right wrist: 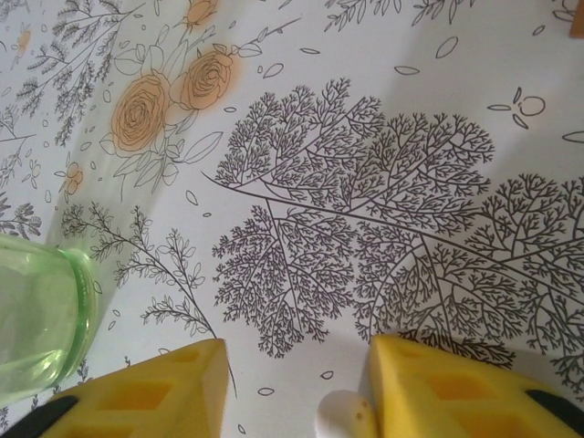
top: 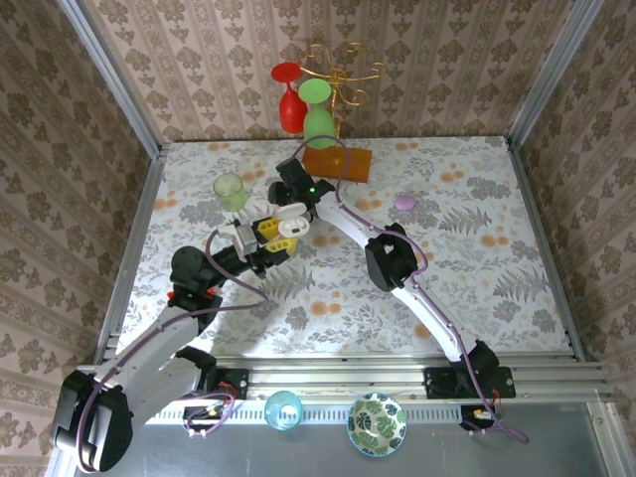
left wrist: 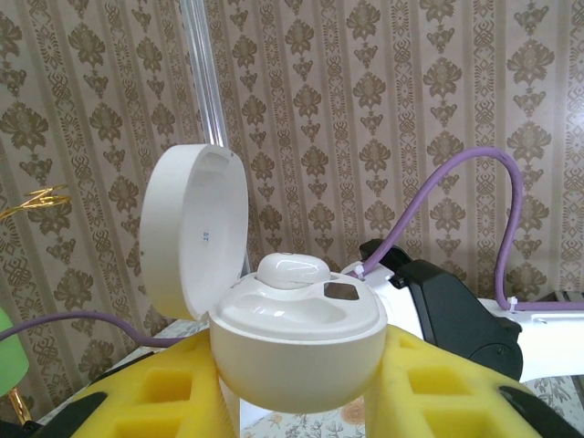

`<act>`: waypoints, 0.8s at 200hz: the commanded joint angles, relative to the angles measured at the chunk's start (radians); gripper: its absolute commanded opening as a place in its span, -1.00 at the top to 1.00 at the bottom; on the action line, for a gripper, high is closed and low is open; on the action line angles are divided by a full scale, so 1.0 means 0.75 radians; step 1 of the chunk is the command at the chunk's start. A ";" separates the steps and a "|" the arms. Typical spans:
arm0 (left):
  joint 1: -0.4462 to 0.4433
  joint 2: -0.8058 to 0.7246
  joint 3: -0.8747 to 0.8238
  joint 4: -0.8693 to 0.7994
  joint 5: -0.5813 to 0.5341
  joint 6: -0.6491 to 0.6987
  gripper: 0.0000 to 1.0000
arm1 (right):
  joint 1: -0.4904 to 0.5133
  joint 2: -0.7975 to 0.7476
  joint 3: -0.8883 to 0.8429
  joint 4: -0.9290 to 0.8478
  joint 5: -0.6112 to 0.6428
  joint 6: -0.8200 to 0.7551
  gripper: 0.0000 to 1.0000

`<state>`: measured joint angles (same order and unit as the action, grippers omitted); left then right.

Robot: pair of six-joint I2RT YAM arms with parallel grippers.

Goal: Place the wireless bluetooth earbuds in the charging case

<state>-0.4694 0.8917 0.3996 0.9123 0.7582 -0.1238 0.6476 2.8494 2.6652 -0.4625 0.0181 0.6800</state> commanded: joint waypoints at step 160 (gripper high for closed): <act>0.009 -0.034 -0.016 0.045 -0.017 -0.018 0.47 | 0.034 -0.402 -0.538 0.040 0.071 -0.131 0.74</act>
<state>-0.4694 0.8814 0.3916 0.9276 0.7574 -0.1352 0.6647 2.6984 2.4256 -0.4915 0.0349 0.6010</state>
